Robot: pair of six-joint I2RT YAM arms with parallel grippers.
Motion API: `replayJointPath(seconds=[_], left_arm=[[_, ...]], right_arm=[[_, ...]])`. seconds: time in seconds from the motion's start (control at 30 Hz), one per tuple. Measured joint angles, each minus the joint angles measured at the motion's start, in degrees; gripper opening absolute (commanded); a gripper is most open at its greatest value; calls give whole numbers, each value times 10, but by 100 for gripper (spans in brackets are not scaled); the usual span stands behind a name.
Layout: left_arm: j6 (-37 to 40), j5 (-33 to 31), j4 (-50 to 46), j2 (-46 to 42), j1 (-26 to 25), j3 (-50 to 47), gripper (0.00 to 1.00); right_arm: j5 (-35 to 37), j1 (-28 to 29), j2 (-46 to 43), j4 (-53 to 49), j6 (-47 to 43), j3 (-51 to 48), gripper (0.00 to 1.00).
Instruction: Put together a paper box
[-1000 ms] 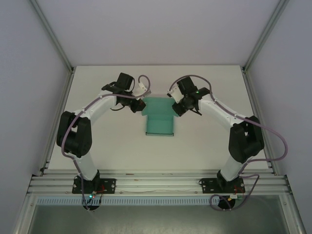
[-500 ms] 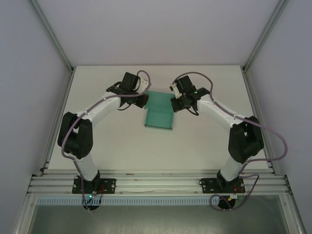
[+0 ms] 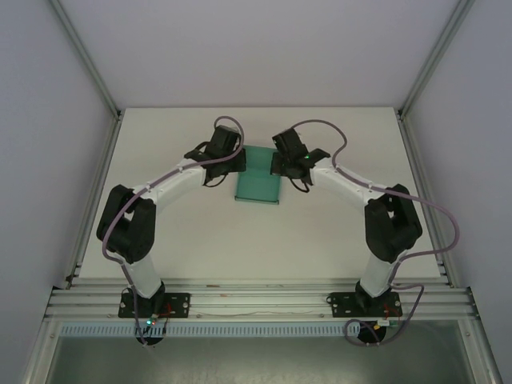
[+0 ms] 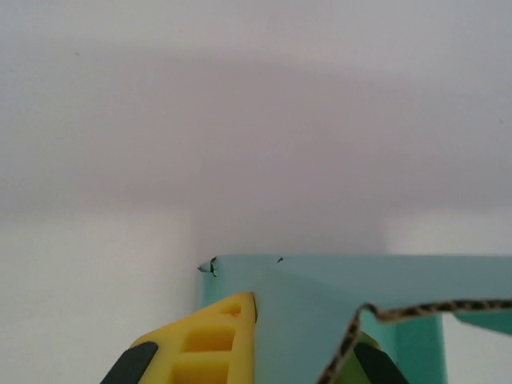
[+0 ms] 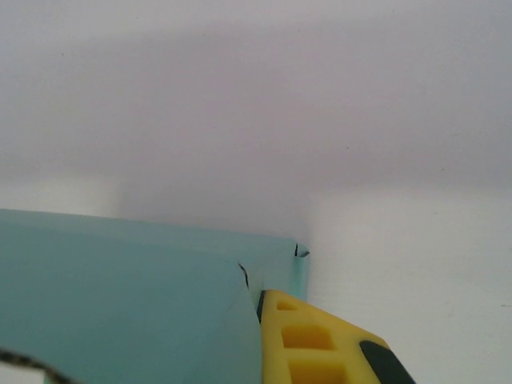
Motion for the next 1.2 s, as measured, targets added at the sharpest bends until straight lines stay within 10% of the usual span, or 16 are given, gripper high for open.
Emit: replayJointPath(seconds=[0.4,1.2], left_arm=[[-123,-16,62,-7,-10,-35,0],[-94,-23,210,-5,-35,-149,0]], right_arm=[[59,12,5,32,39,0,0],[151,45,6,136,12,-110,0]])
